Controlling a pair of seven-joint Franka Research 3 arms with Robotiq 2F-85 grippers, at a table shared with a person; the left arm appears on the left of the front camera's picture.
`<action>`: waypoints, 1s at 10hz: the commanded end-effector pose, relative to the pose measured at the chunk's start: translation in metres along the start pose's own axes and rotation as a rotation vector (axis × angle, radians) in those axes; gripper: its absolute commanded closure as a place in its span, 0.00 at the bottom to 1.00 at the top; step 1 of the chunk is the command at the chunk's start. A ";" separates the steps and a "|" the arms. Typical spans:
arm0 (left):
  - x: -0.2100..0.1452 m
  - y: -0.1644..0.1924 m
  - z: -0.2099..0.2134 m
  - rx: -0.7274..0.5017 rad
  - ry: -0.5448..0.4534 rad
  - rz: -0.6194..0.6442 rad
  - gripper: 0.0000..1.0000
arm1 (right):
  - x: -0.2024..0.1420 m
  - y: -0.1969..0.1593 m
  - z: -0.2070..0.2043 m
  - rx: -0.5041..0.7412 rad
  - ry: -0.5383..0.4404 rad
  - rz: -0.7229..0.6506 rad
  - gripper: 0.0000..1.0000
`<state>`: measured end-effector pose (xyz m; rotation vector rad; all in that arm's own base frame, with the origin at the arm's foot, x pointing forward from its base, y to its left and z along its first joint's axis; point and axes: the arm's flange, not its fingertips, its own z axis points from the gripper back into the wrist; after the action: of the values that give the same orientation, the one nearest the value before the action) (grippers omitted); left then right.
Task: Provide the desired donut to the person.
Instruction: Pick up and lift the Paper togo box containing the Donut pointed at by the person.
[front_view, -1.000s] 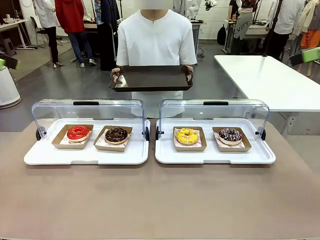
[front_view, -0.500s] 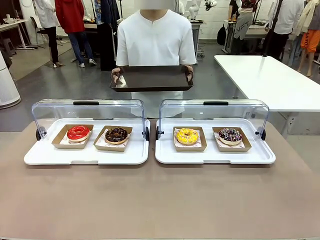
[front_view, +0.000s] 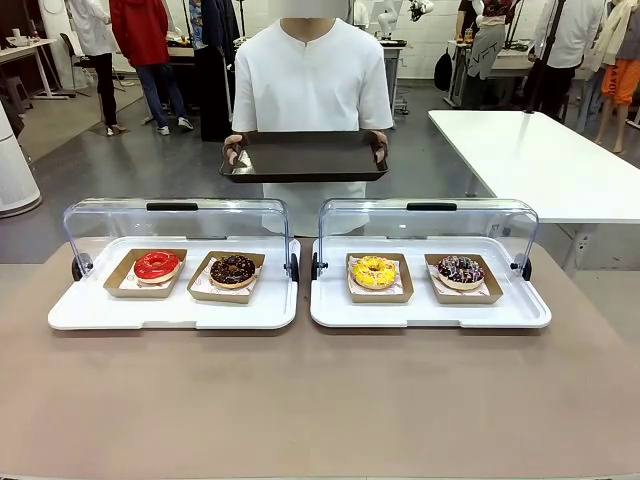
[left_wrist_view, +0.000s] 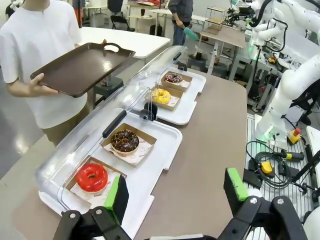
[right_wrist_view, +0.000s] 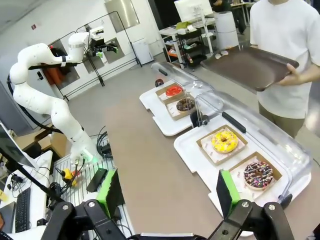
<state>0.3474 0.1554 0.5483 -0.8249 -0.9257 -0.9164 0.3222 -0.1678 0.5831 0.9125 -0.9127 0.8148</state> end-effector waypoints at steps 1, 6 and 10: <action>-0.005 -0.006 -0.005 0.002 0.003 -0.025 0.00 | 0.003 0.003 0.000 0.001 -0.034 0.029 0.00; -0.002 -0.002 0.000 0.006 0.006 -0.002 0.00 | 0.003 0.005 0.000 -0.003 0.006 0.019 0.00; -0.002 -0.002 0.000 0.006 0.006 -0.002 0.00 | 0.003 0.005 0.000 -0.003 0.006 0.019 0.00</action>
<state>0.3452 0.1548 0.5453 -0.8151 -0.9199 -0.9154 0.3191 -0.1665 0.5867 0.8922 -0.9174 0.8297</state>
